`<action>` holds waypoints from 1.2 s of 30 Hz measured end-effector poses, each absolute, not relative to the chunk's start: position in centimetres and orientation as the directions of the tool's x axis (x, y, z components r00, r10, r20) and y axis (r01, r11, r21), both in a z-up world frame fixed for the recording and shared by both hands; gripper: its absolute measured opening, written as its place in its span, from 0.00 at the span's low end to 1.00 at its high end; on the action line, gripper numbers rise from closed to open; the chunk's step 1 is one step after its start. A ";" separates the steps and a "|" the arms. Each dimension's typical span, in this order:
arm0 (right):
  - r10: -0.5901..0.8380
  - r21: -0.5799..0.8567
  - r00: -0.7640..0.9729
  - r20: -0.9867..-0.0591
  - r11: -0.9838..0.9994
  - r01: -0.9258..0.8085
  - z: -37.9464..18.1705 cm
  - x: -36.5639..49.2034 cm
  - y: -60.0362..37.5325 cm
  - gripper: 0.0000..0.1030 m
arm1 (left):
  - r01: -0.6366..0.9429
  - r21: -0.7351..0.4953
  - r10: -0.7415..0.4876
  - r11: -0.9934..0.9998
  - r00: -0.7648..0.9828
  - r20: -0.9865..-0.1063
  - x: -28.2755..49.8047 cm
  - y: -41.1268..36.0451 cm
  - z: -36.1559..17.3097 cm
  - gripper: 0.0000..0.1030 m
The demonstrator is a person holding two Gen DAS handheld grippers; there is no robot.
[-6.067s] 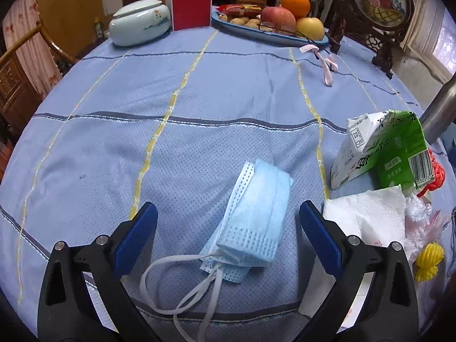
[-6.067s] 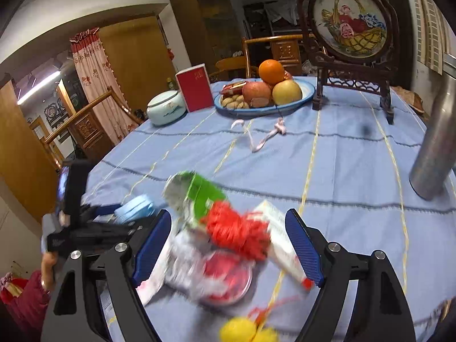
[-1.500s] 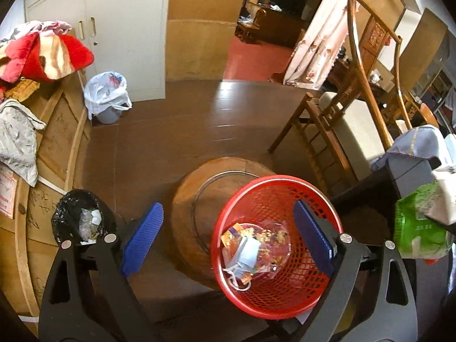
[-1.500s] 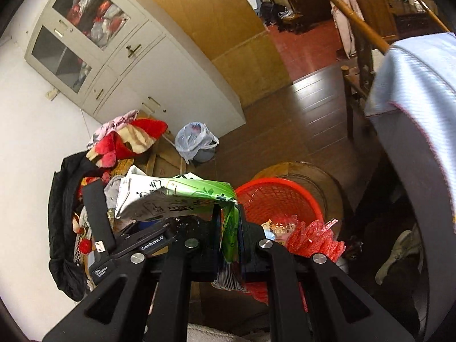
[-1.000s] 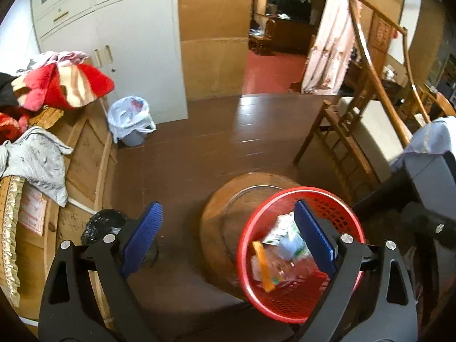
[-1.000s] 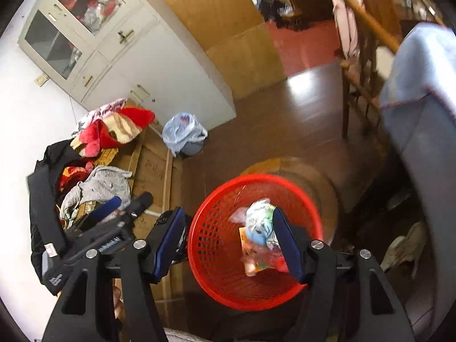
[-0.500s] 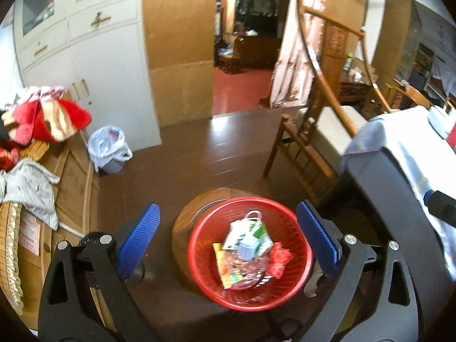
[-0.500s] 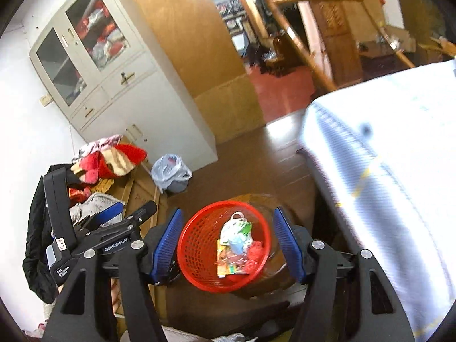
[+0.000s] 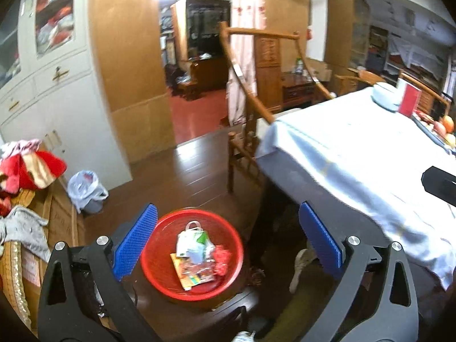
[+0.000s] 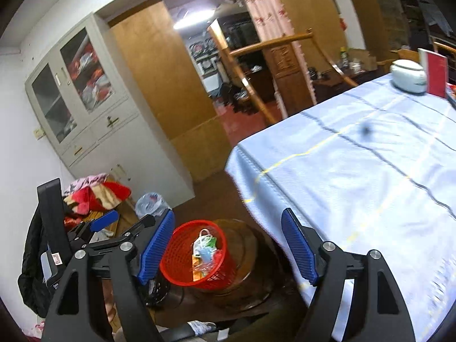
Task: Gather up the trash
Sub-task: 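Move both open tools back over the table toward the remaining trash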
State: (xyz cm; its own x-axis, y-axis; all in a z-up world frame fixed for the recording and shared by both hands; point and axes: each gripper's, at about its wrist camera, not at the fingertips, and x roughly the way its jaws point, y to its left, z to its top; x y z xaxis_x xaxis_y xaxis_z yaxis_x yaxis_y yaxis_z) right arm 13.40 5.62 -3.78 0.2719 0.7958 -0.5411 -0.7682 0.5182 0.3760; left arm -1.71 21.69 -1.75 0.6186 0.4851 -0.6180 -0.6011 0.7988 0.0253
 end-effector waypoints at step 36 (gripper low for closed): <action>0.549 0.306 0.647 -0.529 0.835 -0.458 -3.5 17.6 -17.8 0.84 | -0.220 0.096 0.232 0.971 0.753 -0.616 9.8 4.8 -1.5 0.93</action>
